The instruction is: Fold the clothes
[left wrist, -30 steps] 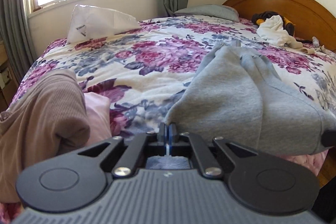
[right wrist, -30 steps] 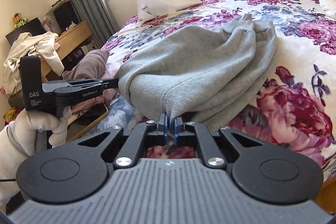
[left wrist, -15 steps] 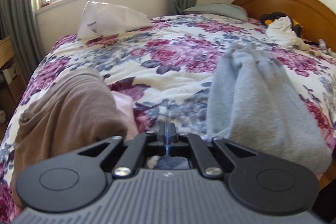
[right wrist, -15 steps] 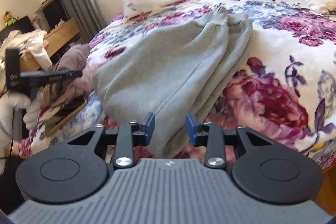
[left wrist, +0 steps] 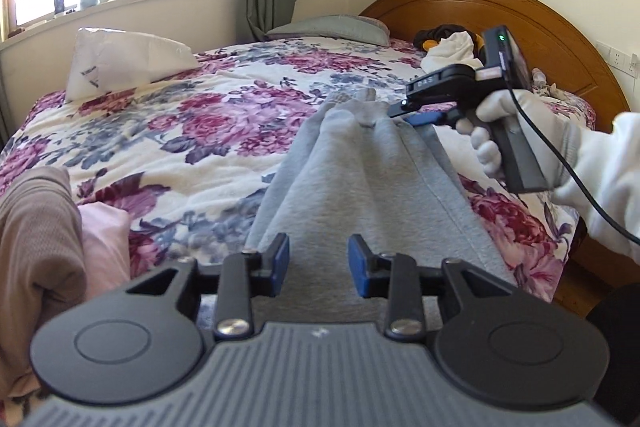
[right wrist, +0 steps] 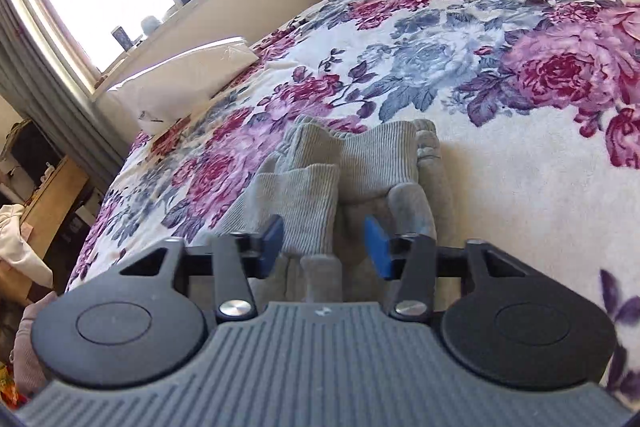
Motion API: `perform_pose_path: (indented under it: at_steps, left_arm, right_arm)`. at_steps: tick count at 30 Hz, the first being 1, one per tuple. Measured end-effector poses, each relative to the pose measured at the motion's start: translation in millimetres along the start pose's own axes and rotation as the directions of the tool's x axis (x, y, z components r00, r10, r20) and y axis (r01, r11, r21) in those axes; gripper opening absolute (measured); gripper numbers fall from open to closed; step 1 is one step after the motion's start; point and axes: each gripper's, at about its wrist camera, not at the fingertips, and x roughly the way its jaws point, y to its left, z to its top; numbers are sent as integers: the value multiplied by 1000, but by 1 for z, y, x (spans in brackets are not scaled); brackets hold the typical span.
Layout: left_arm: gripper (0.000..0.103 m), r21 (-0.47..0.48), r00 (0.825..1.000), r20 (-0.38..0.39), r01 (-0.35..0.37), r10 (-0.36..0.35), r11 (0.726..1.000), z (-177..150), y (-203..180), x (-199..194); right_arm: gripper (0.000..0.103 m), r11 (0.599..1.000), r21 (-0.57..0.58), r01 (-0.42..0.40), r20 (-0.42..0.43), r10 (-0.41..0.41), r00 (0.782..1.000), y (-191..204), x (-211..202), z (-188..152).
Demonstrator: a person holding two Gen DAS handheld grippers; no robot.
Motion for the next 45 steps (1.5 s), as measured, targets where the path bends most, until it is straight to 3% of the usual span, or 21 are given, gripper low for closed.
perform_pose_path:
  at_steps: [4,7,9,11,12,15,16,18,19,21,24,25,28,31,34,36,37,38,41,43,45]
  left_arm:
    - [32,3,1000,-3,5,-5,1000,-4,-2,1]
    - [33,2,1000,8,-7,7,1000,-5,-2,5]
    - [33,5,1000,8,-16,16,1000,-6,-3,6]
    - [33,34,999,5,-36,35,999,-7,-6,7]
    - [34,58,999,4,-49,49,997,-8,-8,7]
    - [37,158,996,-15,-90,93,983,-14,-14,5]
    - [39,182,995,-17,-94,99,979,-16,-14,3]
    - [41,249,993,-21,-103,112,963,-25,-14,-2]
    - [42,276,993,-21,-105,115,955,-29,-14,-3]
    - [42,396,991,-17,-115,132,911,-44,-17,-5]
    - [43,543,984,-8,-143,176,827,-62,-22,-2]
    - [43,565,981,-10,-153,192,811,-64,-22,1]
    - [45,567,978,-12,-163,206,807,-65,-24,-3]
    - [48,528,976,-9,-179,216,830,-61,-28,-9]
    - [50,509,979,-2,-175,204,843,-59,-34,-16]
    - [52,490,981,0,-168,193,855,-58,-36,-21]
    - [52,484,981,-2,-171,196,858,-59,-37,-23]
    - [52,478,980,-3,-173,199,861,-59,-37,-25]
    - [52,465,976,-24,-182,218,866,-54,-37,-35]
    - [53,403,984,-25,-150,175,903,-43,-31,-57]
    - [53,333,993,-11,-108,119,937,-32,-22,-81]
  right_arm:
    - [3,991,-120,-52,144,69,987,21,-30,7]
    - [3,991,-120,-60,311,95,946,21,-59,22]
    - [3,996,-90,-29,354,59,933,15,-61,35]
    - [4,998,-37,51,292,-39,956,0,-42,44]
    - [8,992,-66,105,243,-86,966,-4,-34,40]
    - [11,953,-170,252,103,-238,966,-15,-10,27]
    - [24,939,-206,276,75,-266,961,-18,-8,22]
    - [45,925,-308,220,110,-196,975,-18,-44,-1]
    - [54,893,-404,198,123,-162,979,-12,-63,-17]
    - [59,798,-582,156,138,-91,986,0,-101,-49]
    - [63,607,-791,75,89,-7,996,20,-147,-97]
    - [64,539,-841,52,68,11,998,28,-160,-114]
    - [68,347,-938,-26,-5,62,998,54,-197,-171]
    - [72,260,-964,-61,-40,83,996,78,-208,-208]
    - [73,172,-985,1,11,60,998,101,-194,-239]
    - [69,107,-991,76,76,-3,997,115,-173,-254]
    - [42,103,-991,80,77,-30,997,117,-167,-256]
    - [20,109,-991,79,74,-53,996,118,-162,-257]
    - [12,188,-979,75,66,-50,997,126,-171,-251]
    - [11,224,-970,100,100,-11,995,135,-193,-247]
    - [11,298,-949,98,110,21,994,145,-227,-232]
